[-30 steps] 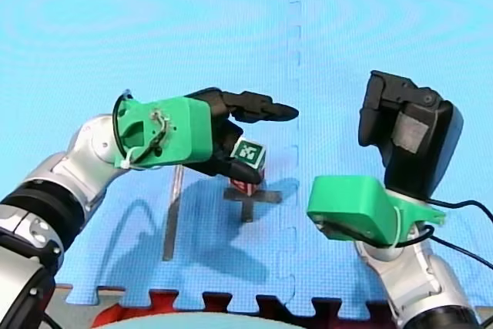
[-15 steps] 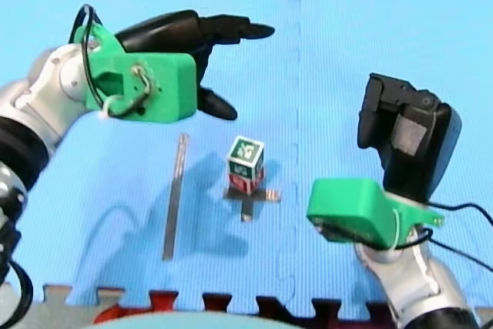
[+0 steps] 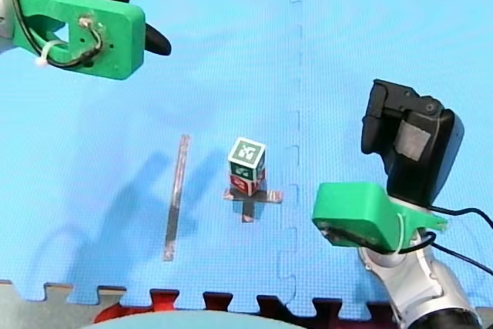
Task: Stack cube left
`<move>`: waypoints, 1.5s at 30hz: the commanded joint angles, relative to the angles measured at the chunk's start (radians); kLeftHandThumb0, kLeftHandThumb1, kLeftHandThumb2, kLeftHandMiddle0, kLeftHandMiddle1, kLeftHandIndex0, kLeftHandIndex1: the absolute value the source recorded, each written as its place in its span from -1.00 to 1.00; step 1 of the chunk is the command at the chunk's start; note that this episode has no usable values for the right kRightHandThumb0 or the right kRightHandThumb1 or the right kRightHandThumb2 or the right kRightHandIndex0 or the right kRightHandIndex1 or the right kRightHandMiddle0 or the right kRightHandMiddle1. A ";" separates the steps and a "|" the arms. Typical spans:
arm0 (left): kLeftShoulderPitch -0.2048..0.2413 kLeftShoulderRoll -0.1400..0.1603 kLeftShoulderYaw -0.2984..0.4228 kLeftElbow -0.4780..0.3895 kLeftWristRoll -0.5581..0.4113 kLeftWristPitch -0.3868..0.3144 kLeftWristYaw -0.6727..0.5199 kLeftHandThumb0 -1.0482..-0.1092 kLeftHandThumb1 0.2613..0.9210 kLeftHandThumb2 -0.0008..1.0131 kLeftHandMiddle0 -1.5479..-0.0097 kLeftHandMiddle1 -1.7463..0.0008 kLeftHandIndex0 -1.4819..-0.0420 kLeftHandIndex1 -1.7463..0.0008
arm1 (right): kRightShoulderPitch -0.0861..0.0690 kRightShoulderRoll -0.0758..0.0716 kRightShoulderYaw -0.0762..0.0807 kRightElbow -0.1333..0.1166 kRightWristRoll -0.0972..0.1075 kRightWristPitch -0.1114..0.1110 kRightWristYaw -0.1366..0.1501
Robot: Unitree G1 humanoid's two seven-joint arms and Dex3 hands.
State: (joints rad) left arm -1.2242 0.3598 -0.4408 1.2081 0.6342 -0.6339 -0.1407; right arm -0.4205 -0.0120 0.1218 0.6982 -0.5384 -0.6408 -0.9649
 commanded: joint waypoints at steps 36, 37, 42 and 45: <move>0.366 -0.161 0.599 0.071 -0.730 0.116 -0.174 -0.78 1.00 0.43 0.40 0.99 0.51 1.00 | -0.263 -0.112 -0.054 0.329 0.160 -0.024 0.315; 0.370 -0.166 0.600 0.066 -0.729 0.114 -0.176 -0.81 1.00 0.45 0.43 0.99 0.55 1.00 | -0.272 -0.115 -0.054 0.340 0.164 -0.025 0.324; 0.384 -0.193 0.607 0.050 -0.721 0.107 -0.175 -0.91 1.00 0.52 0.50 1.00 0.61 1.00 | -0.310 -0.118 -0.051 0.382 0.173 -0.021 0.346; 0.384 -0.202 0.616 0.047 -0.726 0.111 -0.180 -0.95 1.00 0.53 0.54 1.00 0.65 1.00 | -0.321 -0.121 -0.052 0.399 0.180 -0.021 0.360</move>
State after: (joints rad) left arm -0.8431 0.1599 0.1689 1.2595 -0.0898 -0.5233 -0.3192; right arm -0.7304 -0.1259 0.0712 1.0886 -0.3650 -0.6641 -0.6095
